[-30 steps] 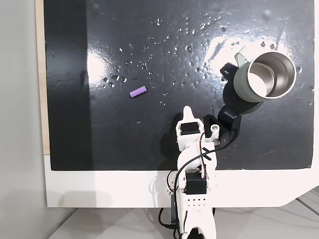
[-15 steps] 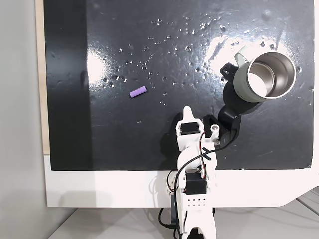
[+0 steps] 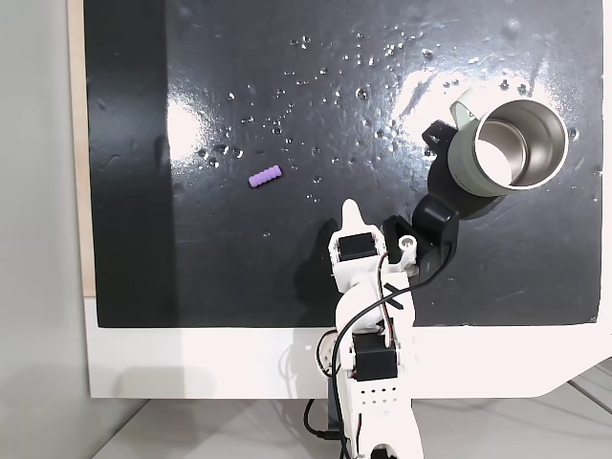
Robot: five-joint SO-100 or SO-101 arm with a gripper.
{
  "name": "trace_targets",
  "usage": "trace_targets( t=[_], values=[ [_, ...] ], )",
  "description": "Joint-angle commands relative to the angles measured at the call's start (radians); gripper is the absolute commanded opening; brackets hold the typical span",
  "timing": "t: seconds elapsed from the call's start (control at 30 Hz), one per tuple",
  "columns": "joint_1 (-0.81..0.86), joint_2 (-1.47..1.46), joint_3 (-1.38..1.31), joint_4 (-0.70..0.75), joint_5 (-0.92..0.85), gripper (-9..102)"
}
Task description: Grasp a pengrip and put it in the cup.
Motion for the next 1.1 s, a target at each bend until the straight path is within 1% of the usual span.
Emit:
trace_targets(
  t=[0.0,0.17,0.27,0.4,0.6,0.73,0.9,1.07],
  values=[
    [-0.006,-0.221,-0.189,-0.025,0.025,0],
    [-0.044,-0.480,-0.316,-0.080,0.066,0],
    [-0.095,-0.624,-0.405,-0.084,0.117,0],
    [-0.140,-0.807,-0.540,-0.054,0.178,0],
    [-0.161,-1.023,-0.666,-0.043,0.270,0],
    [-0.167,-1.178,-0.793,0.003,0.341,0],
    [-0.210,-1.330,-0.945,0.052,0.354,0],
    [-0.264,-1.391,-1.015,0.083,0.373,0]
  ],
)
